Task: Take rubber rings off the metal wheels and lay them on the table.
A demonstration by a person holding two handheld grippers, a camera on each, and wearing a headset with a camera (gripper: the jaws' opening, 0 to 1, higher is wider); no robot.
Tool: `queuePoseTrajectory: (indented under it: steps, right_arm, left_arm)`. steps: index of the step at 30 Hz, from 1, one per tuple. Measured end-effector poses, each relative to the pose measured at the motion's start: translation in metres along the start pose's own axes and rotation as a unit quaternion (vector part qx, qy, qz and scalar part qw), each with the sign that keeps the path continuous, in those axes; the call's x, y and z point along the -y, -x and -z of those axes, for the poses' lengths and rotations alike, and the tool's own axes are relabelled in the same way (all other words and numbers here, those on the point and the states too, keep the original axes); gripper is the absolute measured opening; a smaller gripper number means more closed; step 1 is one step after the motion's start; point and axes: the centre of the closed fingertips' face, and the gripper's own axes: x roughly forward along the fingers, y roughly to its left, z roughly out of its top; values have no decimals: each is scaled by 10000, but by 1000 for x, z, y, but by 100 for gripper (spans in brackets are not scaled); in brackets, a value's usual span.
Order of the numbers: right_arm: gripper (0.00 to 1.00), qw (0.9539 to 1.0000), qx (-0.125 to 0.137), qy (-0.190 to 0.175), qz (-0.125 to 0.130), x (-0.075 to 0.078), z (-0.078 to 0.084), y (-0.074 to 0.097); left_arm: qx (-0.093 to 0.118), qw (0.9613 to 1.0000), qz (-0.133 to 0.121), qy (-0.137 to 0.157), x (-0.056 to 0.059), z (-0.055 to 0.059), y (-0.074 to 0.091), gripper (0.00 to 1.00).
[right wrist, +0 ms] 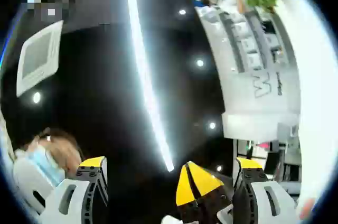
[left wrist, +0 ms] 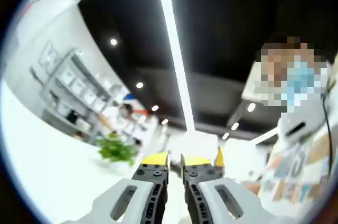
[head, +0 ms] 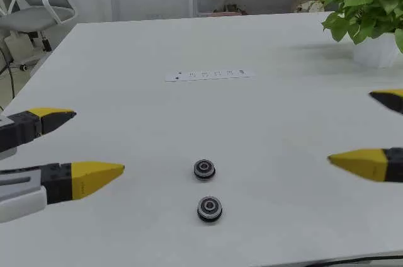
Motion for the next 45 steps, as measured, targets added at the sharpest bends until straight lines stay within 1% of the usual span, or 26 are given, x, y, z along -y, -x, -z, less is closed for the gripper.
queuePoseTrajectory:
  steps: [1, 2, 3, 6, 7, 9, 10, 12, 15, 18, 22, 26, 29, 32, 35, 39, 45]
  right_arm:
    - [99, 9998, -124, -9, -157, -12, 4, -9]
    - [99, 9995, -143, 40, -289, -20, 6, -15]
    - [99, 9992, -197, 47, -346, -25, 8, -18]
    - [99, 9986, -320, -11, -418, -31, 13, -25]
    - [99, 9984, -392, -23, -405, -32, 16, -26]
    - [99, 9983, -502, 31, -283, -28, 21, -26]
    - [99, 9982, -533, 33, -272, -28, 22, -27]
    - [99, 9977, -629, 20, -236, -27, 27, -27]
    - [99, 9963, -829, 103, -175, -29, 36, -28]
    - [99, 9943, -1032, 207, -164, -31, 44, -27]
    - [99, 9921, -1196, 352, -172, -35, 52, -25]
    - [99, 9915, -1238, 384, -134, -34, 56, -22]
    - [99, 9913, -1261, 366, -50, -31, 58, -18]
    - [99, 9910, -1291, 342, 11, -29, 60, -16]
    - [99, 9910, -1301, 319, 5, -29, 62, -15]
    - [99, 9914, -1264, 349, -10, -30, 60, -17]
    - [99, 9901, -1328, 438, -69, -32, 62, -20]
  left_arm:
    - [-19, 10000, 5, 10, 3, 0, -1, 79]
    - [-45, 10000, 10, 65, 3, 2, 0, 79]
    - [-53, 9999, 28, 129, 4, 3, 1, 80]
    - [-76, 9998, 8, 184, 3, 6, 3, 82]
    - [-134, 9997, 0, 200, 3, 9, 3, 83]
    - [-235, 9995, -27, 199, 2, 14, 4, 85]
    - [-247, 9995, -25, 195, 3, 14, 4, 86]
    - [-300, 9994, 0, 194, 5, 17, 2, 87]
    - [-395, 9991, 51, 137, 10, 21, -1, 89]
    - [-443, 9989, 93, 101, 12, 23, -3, 89]
    - [-515, 9986, 125, 90, 13, 28, -6, 91]
    - [-614, 9980, 157, 46, 14, 33, -9, 91]
    - [-722, 9971, 224, 10, 17, 38, -12, 92]
    - [-787, 9966, 248, -64, 19, 40, -13, 93]
    - [-824, 9962, 274, -108, 21, 42, -13, 93]
    - [-922, 9953, 272, -141, 19, 47, -12, 93]
    - [-921, 9954, 246, -118, 18, 49, -11, 93]
